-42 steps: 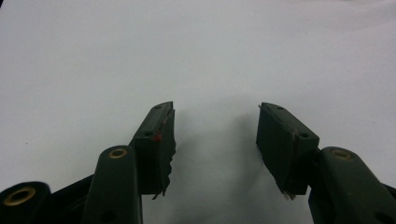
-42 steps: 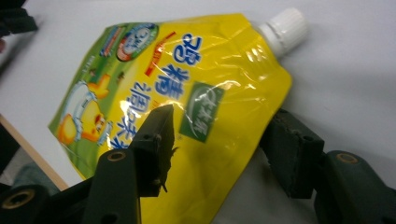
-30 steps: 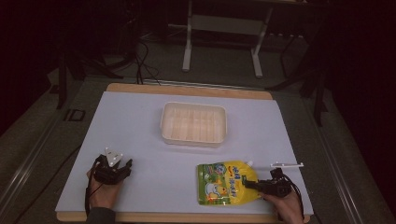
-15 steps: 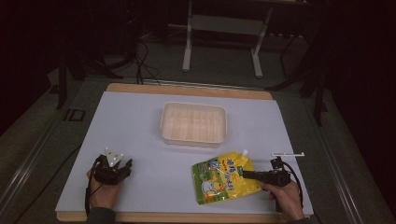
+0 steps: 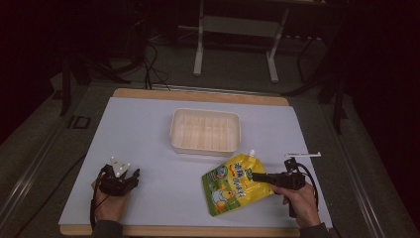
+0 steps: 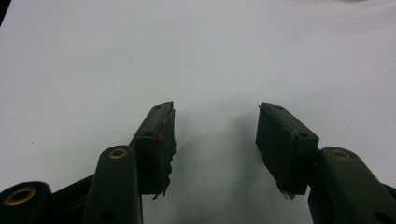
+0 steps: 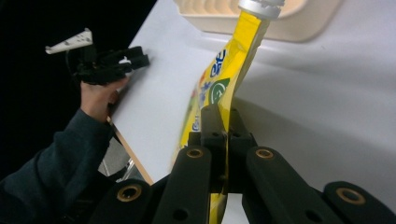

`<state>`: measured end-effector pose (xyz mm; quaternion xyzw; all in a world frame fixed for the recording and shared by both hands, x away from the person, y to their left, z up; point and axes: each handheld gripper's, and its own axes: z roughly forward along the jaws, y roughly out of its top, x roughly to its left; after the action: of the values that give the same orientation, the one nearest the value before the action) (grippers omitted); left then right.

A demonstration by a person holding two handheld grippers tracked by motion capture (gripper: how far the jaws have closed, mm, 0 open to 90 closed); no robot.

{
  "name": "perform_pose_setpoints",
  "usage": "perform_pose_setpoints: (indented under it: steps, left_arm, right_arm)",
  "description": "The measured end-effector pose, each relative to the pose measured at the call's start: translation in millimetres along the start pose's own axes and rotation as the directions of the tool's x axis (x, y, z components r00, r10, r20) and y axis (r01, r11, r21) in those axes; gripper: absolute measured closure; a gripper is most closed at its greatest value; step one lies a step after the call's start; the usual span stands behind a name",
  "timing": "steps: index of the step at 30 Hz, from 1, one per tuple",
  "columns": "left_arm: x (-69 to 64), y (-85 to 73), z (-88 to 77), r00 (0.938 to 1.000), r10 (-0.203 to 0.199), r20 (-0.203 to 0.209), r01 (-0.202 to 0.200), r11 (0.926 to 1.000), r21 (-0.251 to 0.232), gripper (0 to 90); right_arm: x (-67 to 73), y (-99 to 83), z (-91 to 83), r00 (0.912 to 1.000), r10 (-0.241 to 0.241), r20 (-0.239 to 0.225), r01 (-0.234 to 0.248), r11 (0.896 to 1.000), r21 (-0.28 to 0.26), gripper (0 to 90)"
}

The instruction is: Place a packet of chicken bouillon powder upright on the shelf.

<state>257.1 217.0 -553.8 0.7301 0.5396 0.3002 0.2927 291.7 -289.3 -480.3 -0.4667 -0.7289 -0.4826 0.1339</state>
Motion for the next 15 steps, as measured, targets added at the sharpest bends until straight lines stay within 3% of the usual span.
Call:
perform_pose_setpoints:
  steps: [15]
  left_arm:
    - [1.0, 0.1, -1.0, 0.9999, -0.013, 0.003, 0.013, 0.9998, -0.013, 46.9]
  right_arm:
    - [30.4, 26.6, 12.8, 0.9925, -0.061, -0.106, 0.057, 0.998, -0.037, 90.0]
